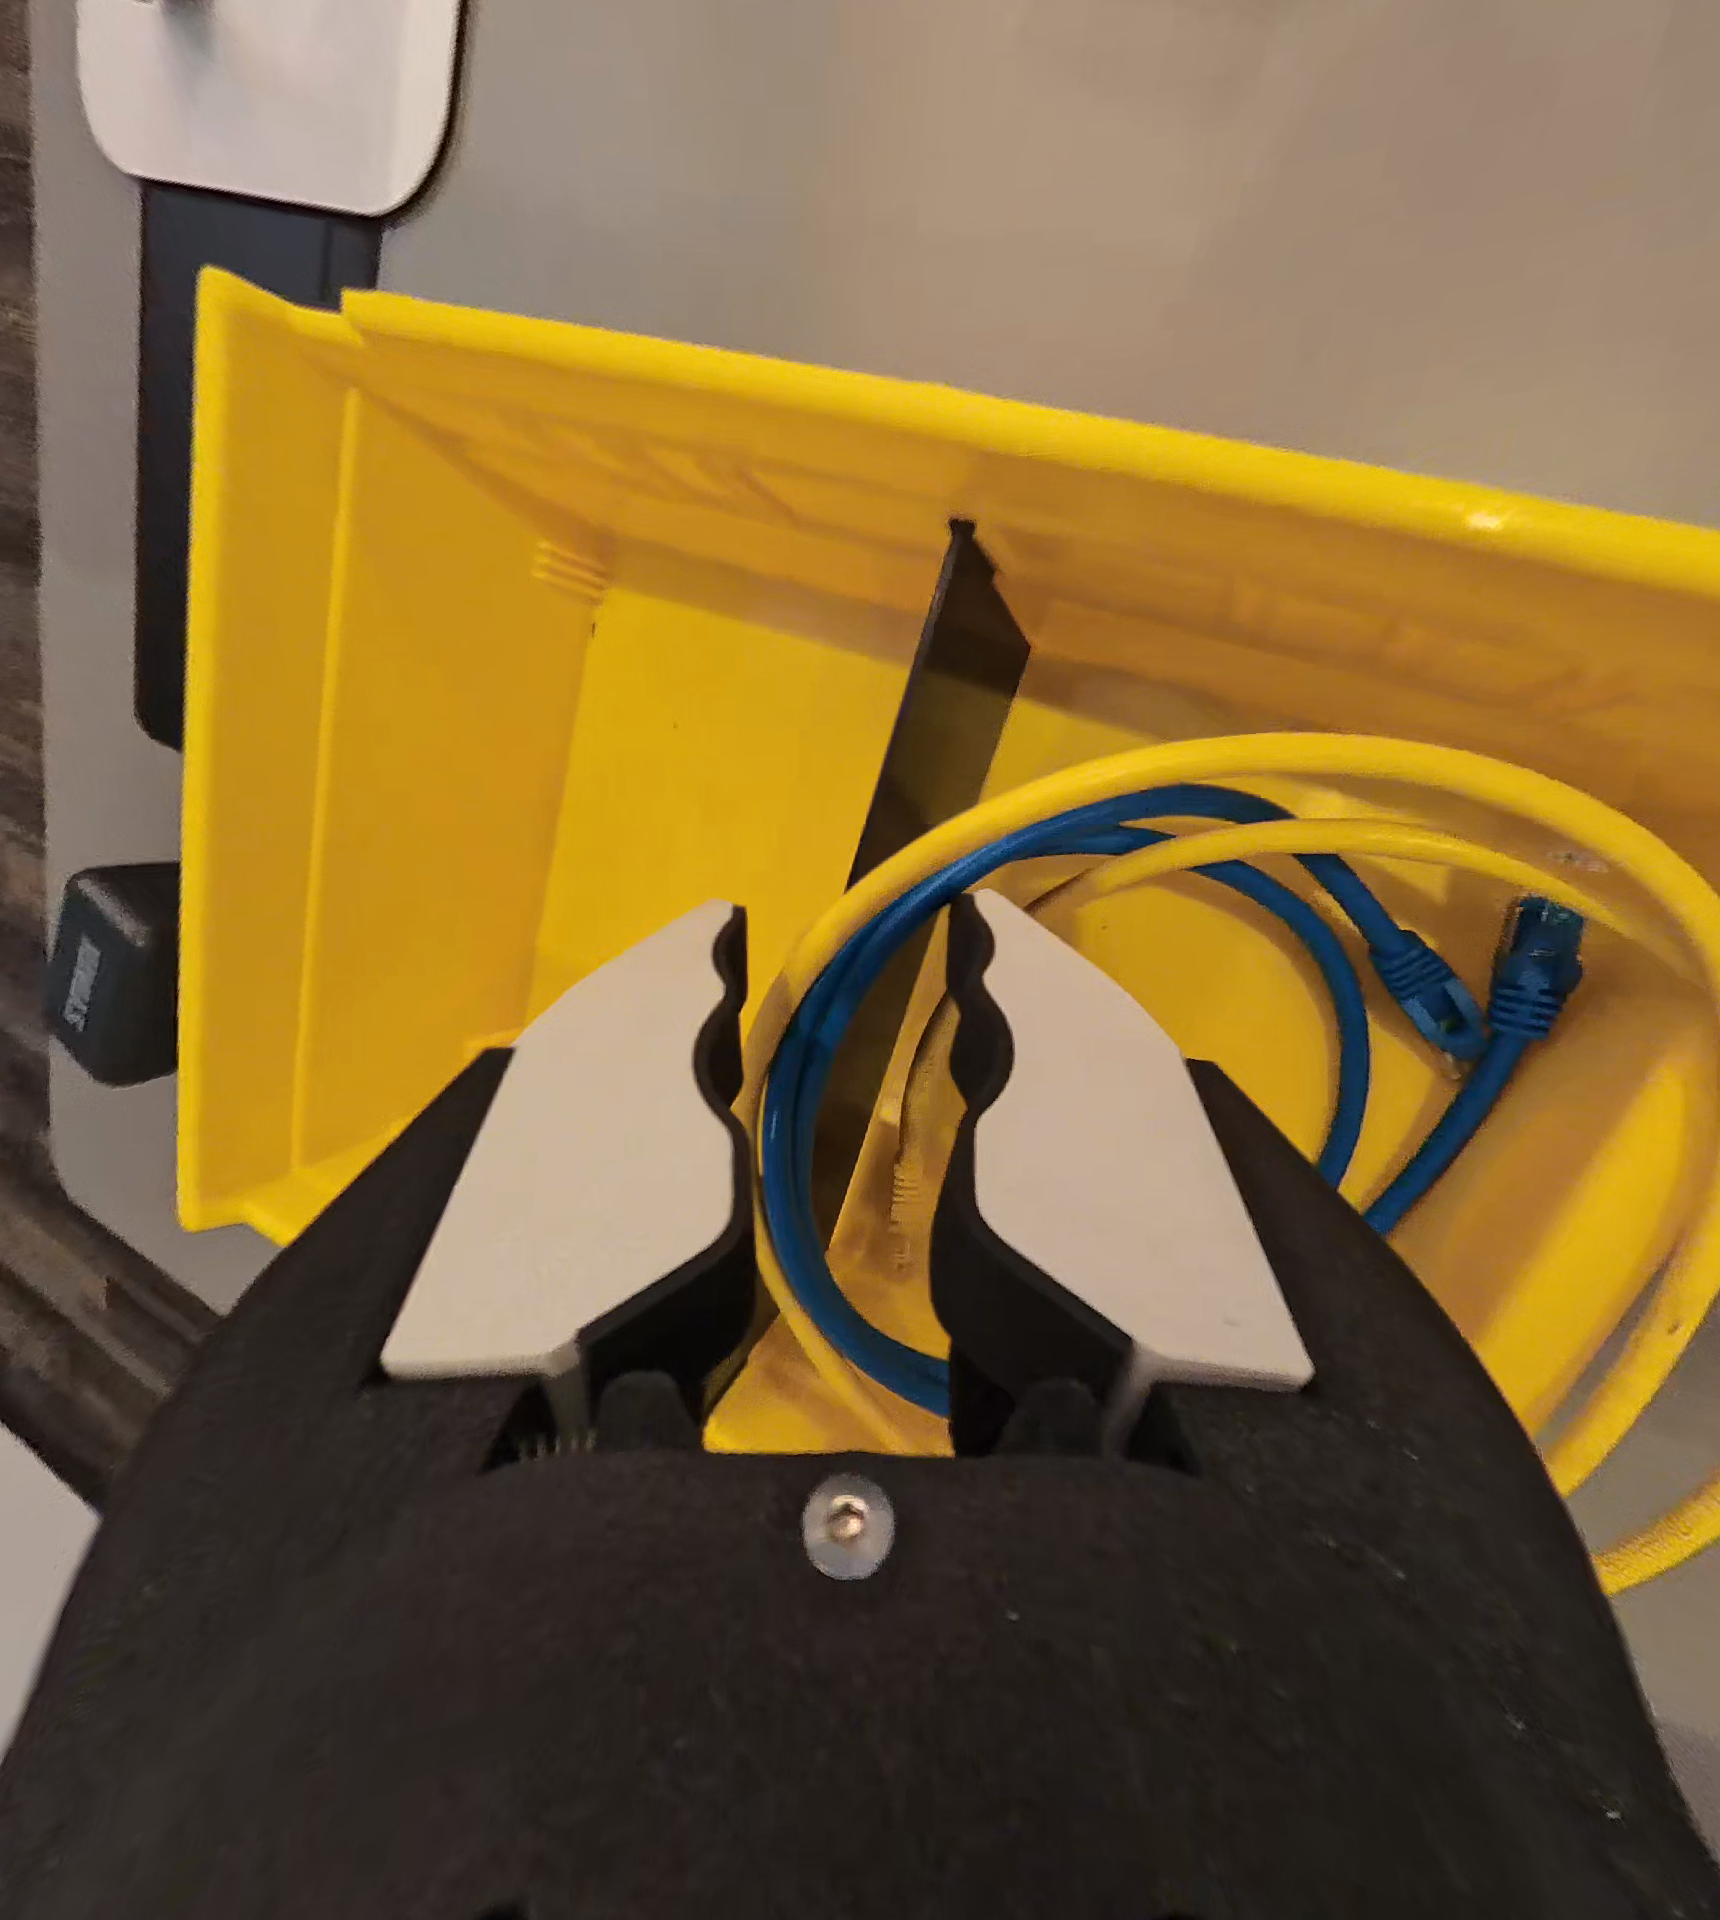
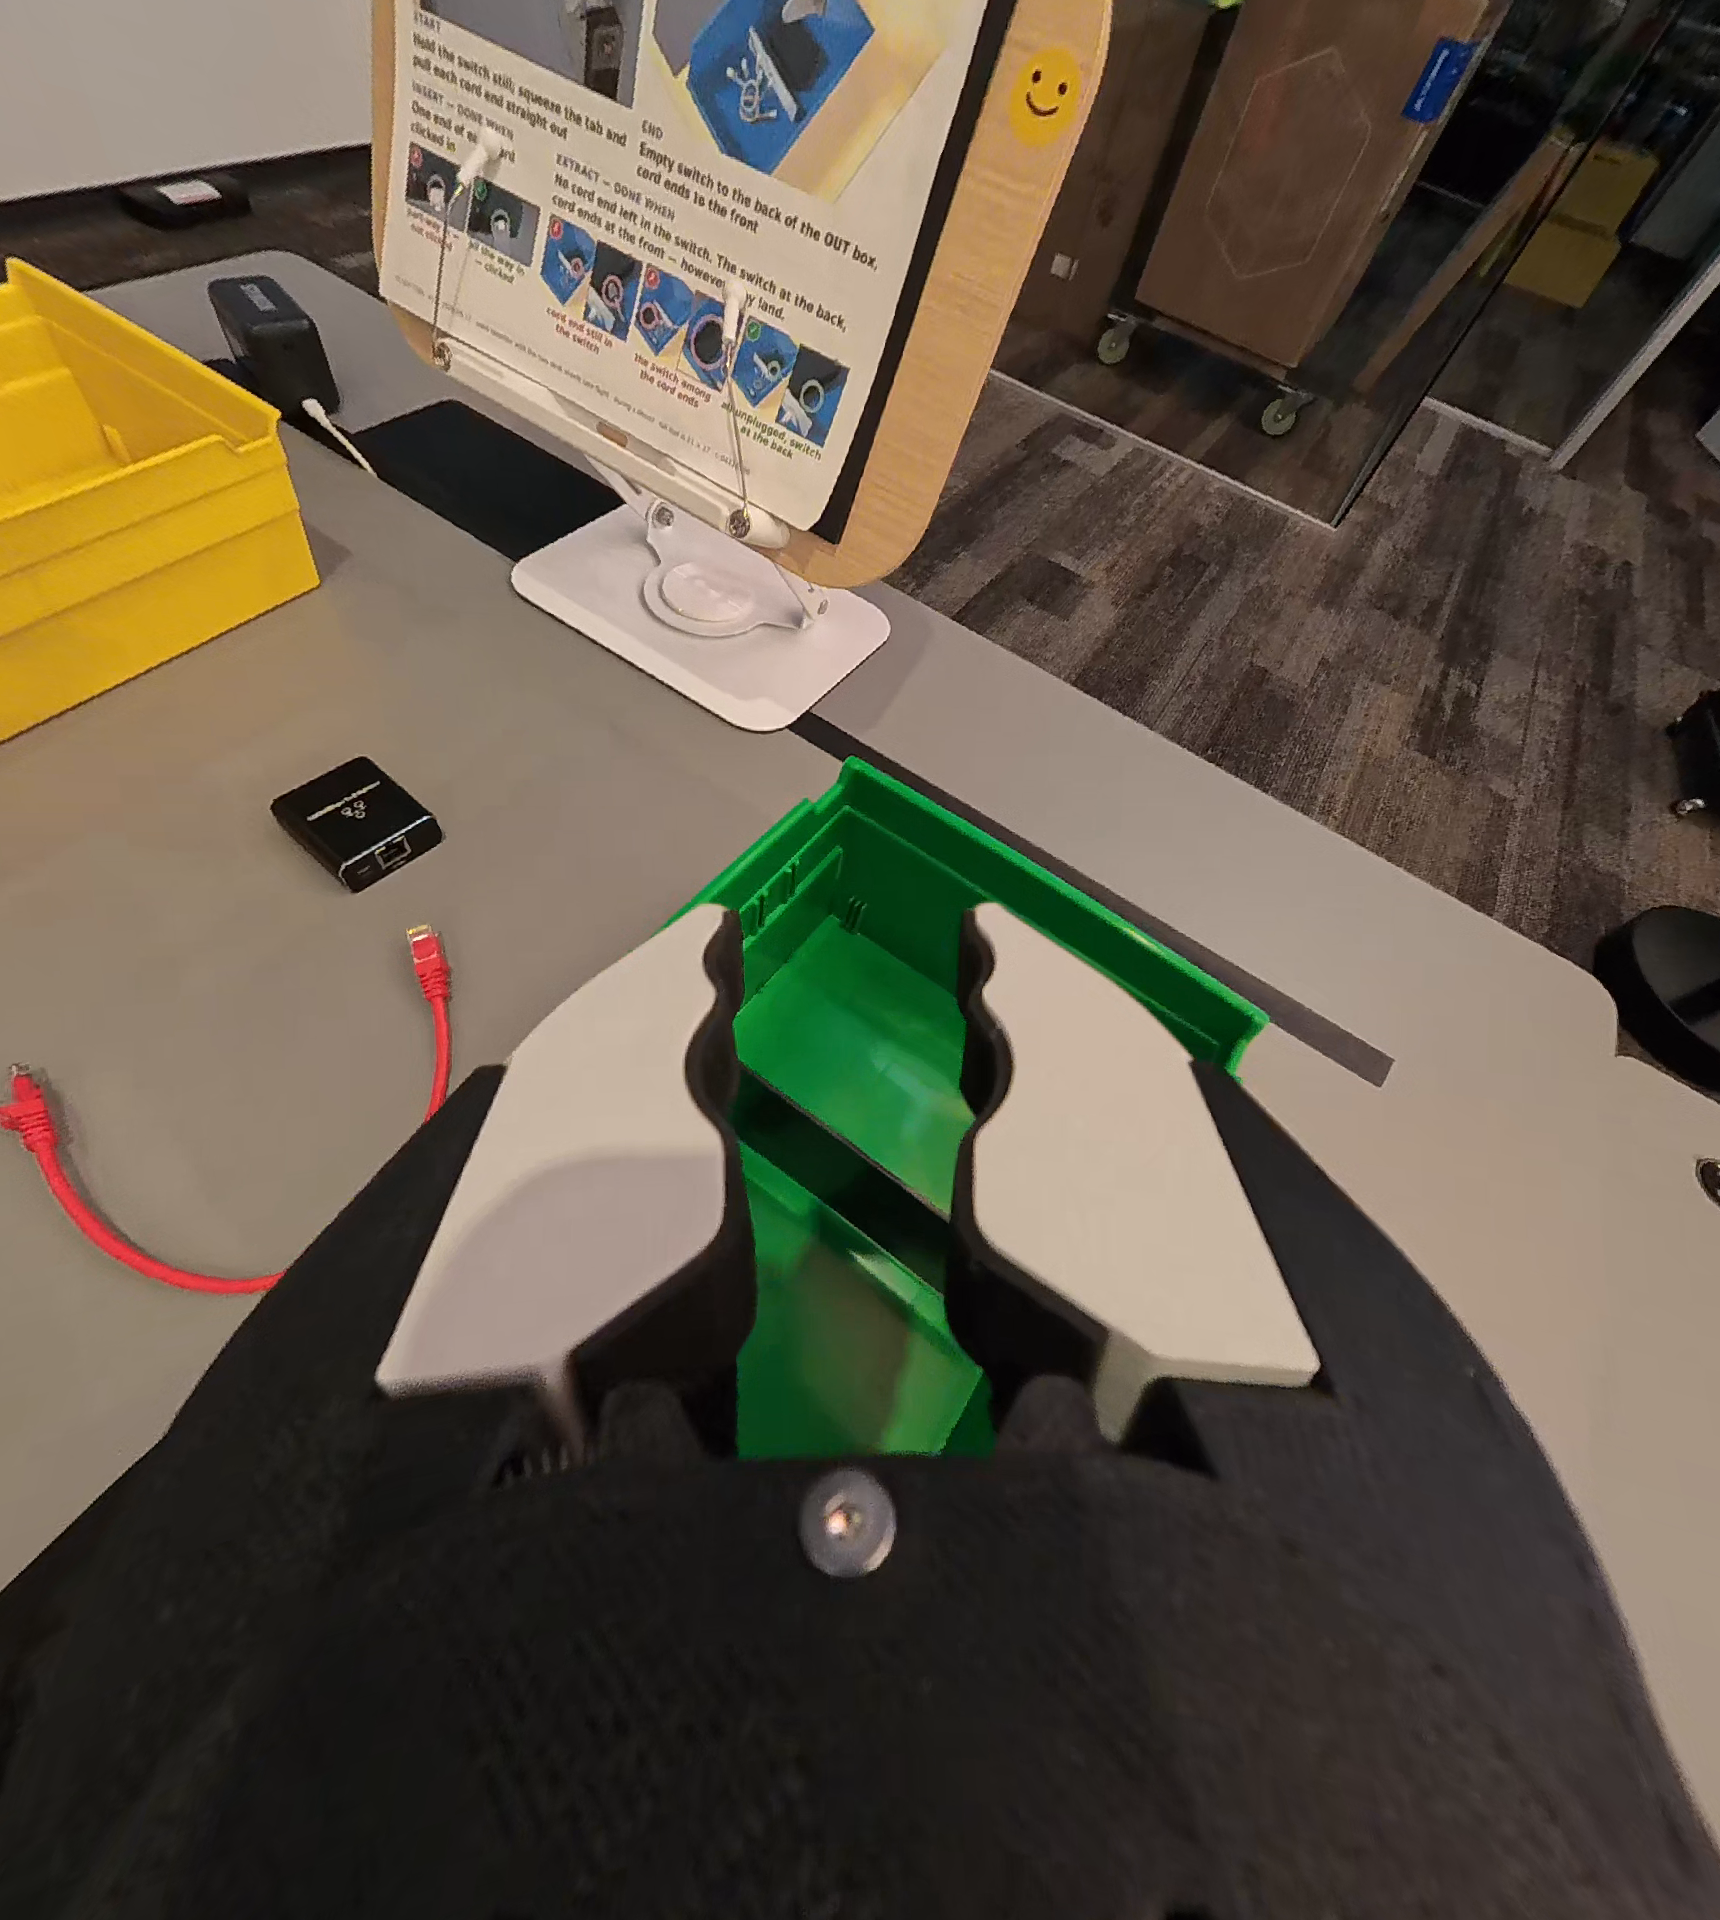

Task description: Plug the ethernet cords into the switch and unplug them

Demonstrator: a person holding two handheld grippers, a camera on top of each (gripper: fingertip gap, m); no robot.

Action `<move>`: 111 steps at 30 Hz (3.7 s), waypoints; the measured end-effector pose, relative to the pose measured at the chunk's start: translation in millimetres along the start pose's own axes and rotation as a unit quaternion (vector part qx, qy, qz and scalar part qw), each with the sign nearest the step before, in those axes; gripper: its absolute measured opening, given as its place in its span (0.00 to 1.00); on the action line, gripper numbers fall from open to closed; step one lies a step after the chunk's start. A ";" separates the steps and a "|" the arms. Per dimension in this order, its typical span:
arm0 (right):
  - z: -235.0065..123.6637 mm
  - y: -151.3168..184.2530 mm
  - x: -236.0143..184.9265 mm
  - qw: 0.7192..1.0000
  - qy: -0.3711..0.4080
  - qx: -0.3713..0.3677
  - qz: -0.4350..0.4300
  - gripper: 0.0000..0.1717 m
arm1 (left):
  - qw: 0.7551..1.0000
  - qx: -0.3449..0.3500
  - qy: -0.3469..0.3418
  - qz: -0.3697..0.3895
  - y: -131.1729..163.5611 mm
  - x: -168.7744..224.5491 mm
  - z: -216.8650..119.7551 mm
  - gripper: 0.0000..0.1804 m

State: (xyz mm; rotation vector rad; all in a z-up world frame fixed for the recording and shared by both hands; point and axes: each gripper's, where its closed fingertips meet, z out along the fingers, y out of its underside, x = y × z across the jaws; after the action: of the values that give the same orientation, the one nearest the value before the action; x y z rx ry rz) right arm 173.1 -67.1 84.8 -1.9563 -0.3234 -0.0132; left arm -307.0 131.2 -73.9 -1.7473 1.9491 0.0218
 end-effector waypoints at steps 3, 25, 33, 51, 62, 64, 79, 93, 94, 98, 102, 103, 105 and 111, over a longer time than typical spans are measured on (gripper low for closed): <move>1.4 -2.8 3.4 1.000 0.006 0.008 0.000 0.23 | 1.000 -0.001 0.020 0.019 -3.8 5.9 1.5 0.15; 1.0 1.7 0.9 1.000 0.001 0.000 -0.022 0.24 | 0.960 0.106 -0.239 0.097 -31.7 -17.7 -113.7 0.05; 1.8 1.7 -3.2 1.000 -0.003 -0.004 -0.031 0.24 | 0.921 0.061 -0.367 0.117 -31.5 -37.0 -220.1 0.03; -12.5 13.8 4.9 1.000 -0.005 0.002 -0.015 0.23 | 0.900 0.042 -0.391 0.189 -201.4 -55.6 -374.7 0.03; -23.1 14.8 6.6 1.000 -0.011 0.020 -0.010 0.23 | 0.944 0.122 -0.167 0.258 -294.7 57.7 -163.7 0.03; -23.6 14.8 6.2 1.000 -0.013 0.022 -0.012 0.23 | 0.946 0.115 -0.122 0.276 -296.5 77.1 -120.9 0.03; -16.6 19.9 9.4 1.000 -0.023 0.015 -0.007 0.23 | 0.971 0.085 0.059 0.216 -294.0 126.2 55.0 0.18; -17.6 25.8 14.4 1.000 -0.014 0.007 0.004 0.23 | 0.993 0.010 -0.107 -0.056 -40.9 -23.3 -79.6 0.17; -17.8 26.3 14.4 1.000 -0.013 0.006 0.004 0.23 | 0.992 -0.006 -0.111 -0.064 -17.2 -25.0 -69.9 0.17; -18.0 29.7 14.9 1.000 -0.006 -0.006 0.005 0.23 | 0.993 -0.017 -0.085 -0.085 24.4 -17.2 -32.4 0.17; -15.5 36.8 14.3 1.000 -0.003 -0.028 0.003 0.23 | 0.994 -0.036 -0.064 -0.079 33.3 -15.7 -7.6 0.19; -14.9 38.3 14.2 0.999 -0.002 -0.032 0.002 0.23 | 0.994 -0.044 -0.067 -0.075 36.4 -17.8 -4.0 0.18; -13.8 39.9 15.1 0.999 0.001 -0.038 0.000 0.23 | 0.995 -0.052 -0.050 -0.066 39.1 -14.2 -0.6 0.08; -7.5 38.9 14.9 0.999 -0.005 -0.040 0.000 0.23 | 0.994 -0.036 -0.103 -0.031 31.3 -19.4 -33.0 0.04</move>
State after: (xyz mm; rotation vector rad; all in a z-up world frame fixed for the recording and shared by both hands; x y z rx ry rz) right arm 197.5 -84.7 55.0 -2.0369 -0.3346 -0.0176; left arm -347.5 142.9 -47.9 -1.7741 1.7648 0.2454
